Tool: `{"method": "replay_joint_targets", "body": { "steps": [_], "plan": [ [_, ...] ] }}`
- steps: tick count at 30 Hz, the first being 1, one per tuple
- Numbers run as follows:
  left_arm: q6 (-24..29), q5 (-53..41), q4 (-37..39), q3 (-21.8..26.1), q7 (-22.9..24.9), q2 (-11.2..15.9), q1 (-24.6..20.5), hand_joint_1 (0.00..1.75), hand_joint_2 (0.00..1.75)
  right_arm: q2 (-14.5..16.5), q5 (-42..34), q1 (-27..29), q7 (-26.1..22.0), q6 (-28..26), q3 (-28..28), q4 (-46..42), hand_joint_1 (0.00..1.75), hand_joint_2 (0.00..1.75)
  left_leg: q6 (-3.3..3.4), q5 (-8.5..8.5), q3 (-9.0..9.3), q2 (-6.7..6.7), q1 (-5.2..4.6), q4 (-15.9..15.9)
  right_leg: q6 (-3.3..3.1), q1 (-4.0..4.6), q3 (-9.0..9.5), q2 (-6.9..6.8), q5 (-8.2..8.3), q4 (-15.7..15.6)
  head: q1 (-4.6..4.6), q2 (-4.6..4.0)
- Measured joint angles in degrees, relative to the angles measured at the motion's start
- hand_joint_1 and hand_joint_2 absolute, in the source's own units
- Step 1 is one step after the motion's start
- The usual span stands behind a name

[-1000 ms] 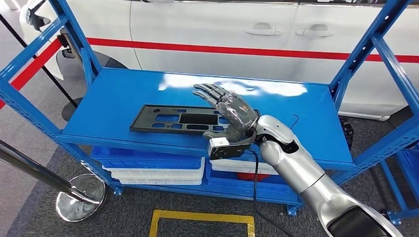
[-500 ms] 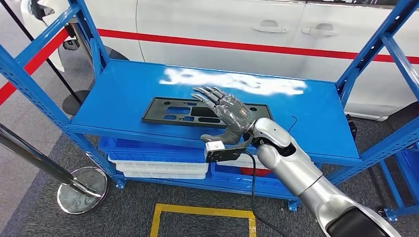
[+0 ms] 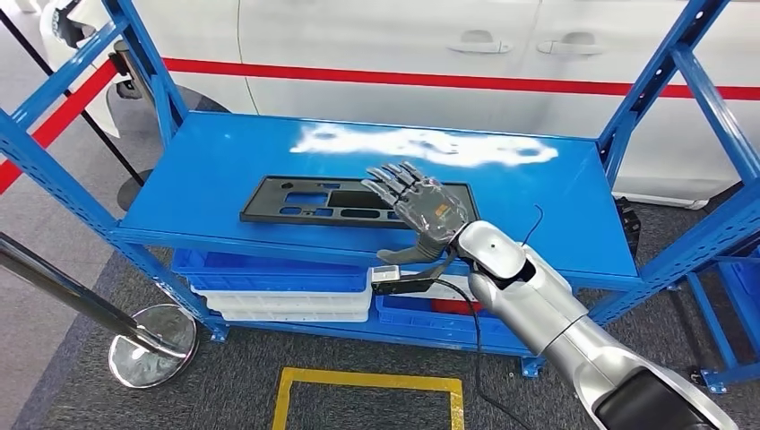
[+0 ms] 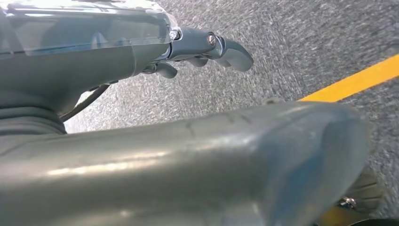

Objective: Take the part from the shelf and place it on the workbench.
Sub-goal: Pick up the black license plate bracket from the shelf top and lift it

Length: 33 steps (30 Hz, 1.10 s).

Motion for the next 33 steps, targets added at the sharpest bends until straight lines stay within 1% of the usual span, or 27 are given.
{"method": "replay_joint_targets", "body": {
  "steps": [1,2,3,5,6,7,9,11,12,13,15,16,17,18,19,20,21,22,23,24,26,27,28,30,31,32,33],
  "plan": [
    [-0.2,-0.2,0.0,0.0,0.0,0.0,0.0,0.0,0.0,-0.1,2.6,-0.1,1.7,-0.9,0.7,1.5,0.0,1.75,-0.16,-0.79,-1.3,0.0,0.02,2.8,-0.02,0.04,-0.06,-0.05,0.01,0.1,0.01,0.0],
    [-0.3,-0.5,0.0,0.0,0.0,0.0,0.0,0.0,0.0,-0.2,5.5,-0.4,3.6,-1.8,1.4,3.1,0.0,1.75,-0.26,-0.54,-1.72,0.0,0.03,3.8,-0.01,0.05,-0.11,-0.08,0.0,0.2,0.01,0.0],
    [-0.4,-0.8,0.0,0.0,0.1,0.0,-0.1,0.0,0.0,-0.2,8.3,-0.7,5.5,-2.7,2.1,4.8,0.0,1.75,-0.29,0.74,-1.05,0.01,0.04,2.4,0.05,0.05,-0.15,-0.09,-0.04,0.3,0.01,0.0],
    [-0.5,-1.1,0.0,0.0,0.3,0.0,-0.4,0.0,0.0,-0.3,12.1,-1.6,7.9,-4.1,3.1,7.7,0.0,1.75,-0.08,4.4,2.64,-0.12,0.07,-5.2,0.36,0.04,-0.2,-0.12,-0.25,0.7,0.01,0.0],
    [-0.5,-1.3,-0.1,0.0,0.3,-0.1,-0.5,0.0,0.0,-0.5,12.9,-1.9,8.4,-4.5,3.4,8.8,0.0,1.75,0.24,5.63,4.25,-0.27,0.04,-8.6,0.61,0.15,-0.3,-0.1,-0.39,1.0,0.01,0.0],
    [-0.5,-1.3,-0.1,0.0,0.3,-0.1,-0.7,0.0,0.0,-0.7,13.3,-2.3,8.5,-4.7,3.7,9.6,0.0,1.75,0.64,6.25,5.23,-0.41,-0.01,-10.9,0.87,0.23,-0.44,-0.12,-0.47,1.2,0.01,0.0],
    [-0.5,-1.4,-0.1,0.0,0.3,-0.2,-0.8,0.0,0.0,-0.9,13.5,-2.7,8.6,-5.0,4.1,10.9,0.0,1.75,1.51,6.44,5.39,-0.6,-0.23,-11.8,1.43,0.39,-0.69,-0.15,-0.45,1.4,0.01,0.0],
    [-0.5,-1.4,-0.1,0.0,0.4,-0.3,-0.8,0.0,0.0,-0.9,13.6,-2.9,8.6,-5.0,4.3,11.9,0.0,1.75,2.28,6.8,5.35,-0.66,-0.17,-12.1,2.08,0.21,-0.96,-0.09,-0.86,1.7,0.02,0.0],
    [-0.6,-1.4,-0.1,0.0,0.4,-0.4,-0.9,0.0,0.0,-0.8,13.6,-3.1,8.6,-5.1,4.3,12.4,0.0,1.75,2.61,7.0,5.35,-0.7,-0.08,-12.2,2.36,0.07,-1.51,0.09,-1.83,3.0,0.02,0.0],
    [-0.6,-1.4,-0.1,0.0,0.3,-0.5,-1.0,0.0,0.0,-0.6,13.6,-3.2,8.7,-5.1,4.4,12.8,0.0,1.75,2.87,7.15,5.34,-0.75,0.01,-12.4,2.57,-0.08,-2.55,0.32,-3.34,5.4,0.02,0.0],
    [-0.6,-1.4,-0.1,0.0,0.3,-0.6,-1.1,0.0,0.0,0.0,13.9,-3.4,8.9,-5.1,4.4,13.8,0.0,1.75,3.06,7.24,5.21,-0.82,0.0,-12.4,2.82,-0.27,-5.78,0.7,-6.84,12.8,0.02,0.0],
    [-0.6,-1.5,-0.1,0.0,0.3,-0.6,-1.1,0.0,0.0,0.3,14.4,-3.5,9.1,-5.0,4.5,14.4,0.0,1.75,3.07,7.24,5.18,-0.86,-0.01,-12.4,2.89,-0.33,-7.21,0.77,-7.79,15.9,0.02,0.0],
    [-0.6,-1.5,-0.1,0.0,0.3,-0.6,-1.1,0.0,0.0,0.6,14.9,-3.5,9.4,-5.0,4.5,15.1,0.0,1.75,3.07,7.24,5.17,-0.92,-0.01,-12.3,2.88,-0.36,-7.89,0.78,-7.68,17.3,0.02,0.0],
    [-0.6,-1.5,-0.1,0.0,0.3,-0.7,-1.1,0.0,0.0,0.8,15.5,-3.6,9.7,-5.0,4.5,15.9,0.0,1.75,3.05,7.23,5.18,-1.0,-0.01,-12.3,2.78,-0.37,-7.57,0.78,-6.51,16.5,0.02,0.0],
    [-0.6,-1.6,-0.1,0.0,0.3,-0.7,-1.1,0.0,0.0,1.0,15.9,-3.9,10.0,-4.9,4.5,16.9,0.0,1.75,3.02,7.21,5.21,-1.07,-0.02,-12.2,2.57,-0.36,-6.25,0.76,-4.5,13.6,0.02,0.0],
    [-0.6,-1.6,-0.1,0.0,0.3,-0.7,-1.2,0.0,0.0,1.1,16.1,-4.4,10.2,-4.9,4.5,17.9,0.0,1.75,2.97,7.19,5.22,-1.13,-0.03,-12.2,2.25,-0.29,-4.47,0.62,-2.45,9.6,0.02,0.0],
    [-0.6,-1.7,-0.1,0.0,0.3,-0.8,-1.2,0.0,0.0,1.3,16.2,-5.0,10.4,-4.8,4.4,19.1,0.0,1.75,2.81,7.19,5.15,-1.14,-0.14,-12.1,1.97,-0.09,-2.83,0.43,-1.04,5.9,0.02,0.0],
    [-0.6,-1.7,-0.1,0.0,0.4,-0.8,-1.2,0.0,0.0,1.5,16.2,-5.6,10.6,-4.6,4.2,20.5,0.0,1.75,2.6,7.24,4.99,-1.12,-0.24,-12.1,1.73,0.1,-1.67,0.25,-0.34,3.3,0.02,0.0],
    [-0.7,-1.8,-0.1,0.0,0.4,-0.8,-1.2,0.0,0.0,1.7,16.2,-6.2,10.8,-4.4,3.9,21.9,0.0,1.75,2.32,7.32,4.81,-1.08,-0.32,-12.1,1.58,0.29,-1.2,0.13,-0.31,2.0,0.02,0.0],
    [-0.8,-1.9,-0.1,0.1,0.4,-0.8,-1.2,0.0,0.0,1.9,16.1,-6.7,11.0,-4.1,3.6,23.3,0.0,1.75,1.99,7.44,4.68,-1.04,-0.39,-12.2,1.5,0.43,-1.1,0.13,-0.47,1.6,0.02,0.0],
    [-1.1,-2.2,-0.1,0.1,0.4,-0.9,-1.2,0.0,0.0,2.0,15.8,-7.2,11.4,-3.6,2.8,25.9,0.0,1.75,1.34,7.33,4.56,-0.98,-0.43,-12.1,1.03,0.19,-1.05,0.09,-0.22,1.1,0.01,0.0],
    [-1.2,-2.4,-0.1,0.1,0.4,-0.9,-1.2,0.0,0.0,2.0,15.7,-7.5,12.0,-3.2,2.4,27.0,0.0,1.75,1.03,6.57,4.18,-0.89,-0.43,-11.2,0.72,0.03,-0.97,-0.02,-0.02,0.8,0.01,0.0],
    [-1.4,-2.6,-0.1,0.1,0.4,-0.9,-1.3,0.0,0.0,2.0,15.5,-7.8,12.7,-2.6,1.8,28.2,0.0,1.75,0.75,5.15,3.27,-0.78,-0.42,-9.1,0.42,-0.12,-0.9,-0.15,0.16,0.6,0.0,0.0],
    [-1.5,-2.8,-0.1,0.1,0.4,-0.9,-1.3,0.0,0.0,1.9,15.4,-8.4,14.1,-1.0,0.7,30.4,0.0,1.75,0.32,1.3,0.11,-0.57,-0.32,-1.9,0.12,-0.08,-0.89,-0.35,0.25,0.5,0.01,0.0],
    [-1.6,-2.8,-0.1,0.1,0.4,-0.9,-1.3,0.0,0.0,1.8,15.4,-8.8,14.4,0.0,0.2,31.5,0.0,1.75,0.16,-0.01,-1.4,-0.53,-0.29,1.6,0.06,-0.03,-0.88,-0.39,0.25,0.5,0.01,0.0],
    [-1.6,-2.8,-0.1,0.2,0.4,-0.9,-1.3,0.0,0.0,1.7,15.4,-9.1,14.4,1.1,-0.2,32.5,0.0,1.75,0.06,-0.36,-2.22,-0.5,-0.28,3.5,0.04,0.0,-0.86,-0.4,0.24,0.6,0.01,0.0],
    [-1.6,-2.8,-0.1,0.2,0.5,-0.9,-1.3,0.0,0.0,1.7,15.5,-9.6,14.4,2.2,-0.5,33.4,0.0,1.75,0.02,0.39,-2.03,-0.48,-0.28,3.3,0.05,0.01,-0.81,-0.37,0.22,0.6,0.01,0.0]
  ]
}}
